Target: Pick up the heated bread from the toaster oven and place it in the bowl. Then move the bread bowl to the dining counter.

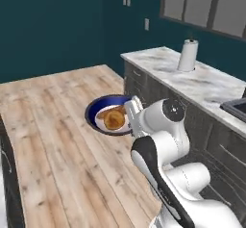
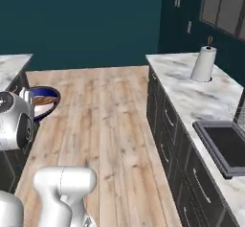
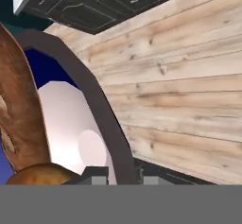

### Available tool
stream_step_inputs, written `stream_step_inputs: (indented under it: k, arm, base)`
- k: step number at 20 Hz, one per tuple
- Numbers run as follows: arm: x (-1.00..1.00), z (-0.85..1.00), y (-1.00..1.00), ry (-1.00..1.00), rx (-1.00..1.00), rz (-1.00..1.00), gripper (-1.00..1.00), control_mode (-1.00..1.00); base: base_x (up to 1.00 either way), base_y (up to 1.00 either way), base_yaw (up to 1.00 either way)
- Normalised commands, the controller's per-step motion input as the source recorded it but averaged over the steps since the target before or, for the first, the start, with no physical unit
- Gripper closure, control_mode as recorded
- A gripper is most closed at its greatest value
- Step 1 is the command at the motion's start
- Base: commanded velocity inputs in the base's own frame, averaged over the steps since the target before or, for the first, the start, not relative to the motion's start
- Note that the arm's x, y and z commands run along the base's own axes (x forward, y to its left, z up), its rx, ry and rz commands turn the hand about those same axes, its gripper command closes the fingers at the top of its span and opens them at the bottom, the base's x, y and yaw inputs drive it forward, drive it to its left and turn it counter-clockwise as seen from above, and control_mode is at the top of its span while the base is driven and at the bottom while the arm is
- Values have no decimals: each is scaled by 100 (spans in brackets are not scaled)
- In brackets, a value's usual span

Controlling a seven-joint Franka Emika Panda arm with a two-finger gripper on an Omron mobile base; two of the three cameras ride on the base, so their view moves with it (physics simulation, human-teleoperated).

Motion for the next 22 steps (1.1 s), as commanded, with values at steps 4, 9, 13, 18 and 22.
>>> stream_step_inputs:
  k: [4,9,13,18,22]
  arm:
    - [0,0,0,0,0,0,100,100]
    - [0,0,0,0,0,0,100,100]
    - [0,0,0,0,0,0,100,100]
    - [0,0,0,0,0,0,100,100]
    - [0,0,0,0,0,0,100,100]
  base:
    - [16,0,97]
    - [64,-11,88]
    - [82,-10,84]
    - [92,-15,81]
    - [100,-12,80]
